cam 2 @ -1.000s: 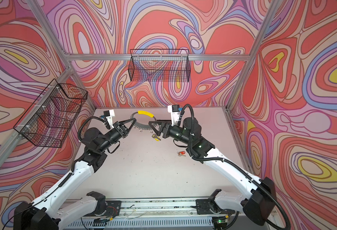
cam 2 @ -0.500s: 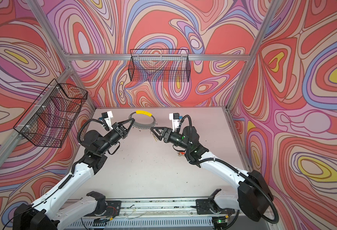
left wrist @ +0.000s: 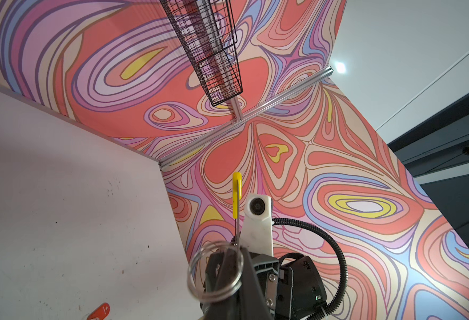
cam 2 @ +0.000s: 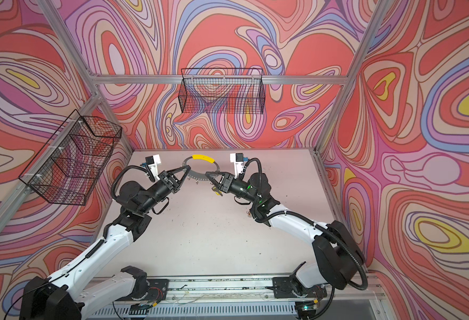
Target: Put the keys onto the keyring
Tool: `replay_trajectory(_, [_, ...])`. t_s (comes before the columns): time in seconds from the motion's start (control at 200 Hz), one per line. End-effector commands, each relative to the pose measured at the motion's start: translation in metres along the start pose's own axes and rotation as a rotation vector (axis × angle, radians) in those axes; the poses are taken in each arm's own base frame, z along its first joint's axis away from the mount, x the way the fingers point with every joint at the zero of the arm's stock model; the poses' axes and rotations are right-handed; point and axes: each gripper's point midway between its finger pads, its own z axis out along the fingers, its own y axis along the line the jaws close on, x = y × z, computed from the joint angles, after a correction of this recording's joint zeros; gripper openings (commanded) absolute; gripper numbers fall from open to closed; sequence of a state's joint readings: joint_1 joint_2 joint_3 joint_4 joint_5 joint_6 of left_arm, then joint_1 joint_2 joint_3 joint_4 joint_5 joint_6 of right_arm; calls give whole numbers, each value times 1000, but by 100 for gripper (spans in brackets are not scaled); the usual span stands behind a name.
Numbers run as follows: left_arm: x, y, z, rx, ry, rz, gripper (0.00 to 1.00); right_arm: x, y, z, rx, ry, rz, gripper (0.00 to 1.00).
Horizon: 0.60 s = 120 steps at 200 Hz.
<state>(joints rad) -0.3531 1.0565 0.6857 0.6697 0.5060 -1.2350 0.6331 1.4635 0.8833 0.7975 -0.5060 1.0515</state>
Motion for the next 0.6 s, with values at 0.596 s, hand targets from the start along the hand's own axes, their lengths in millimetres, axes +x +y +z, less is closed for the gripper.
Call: replay_trajectory(0.596, [17,-6,7,3,123,43,29,-23,53,-8,-235,-38,49,0])
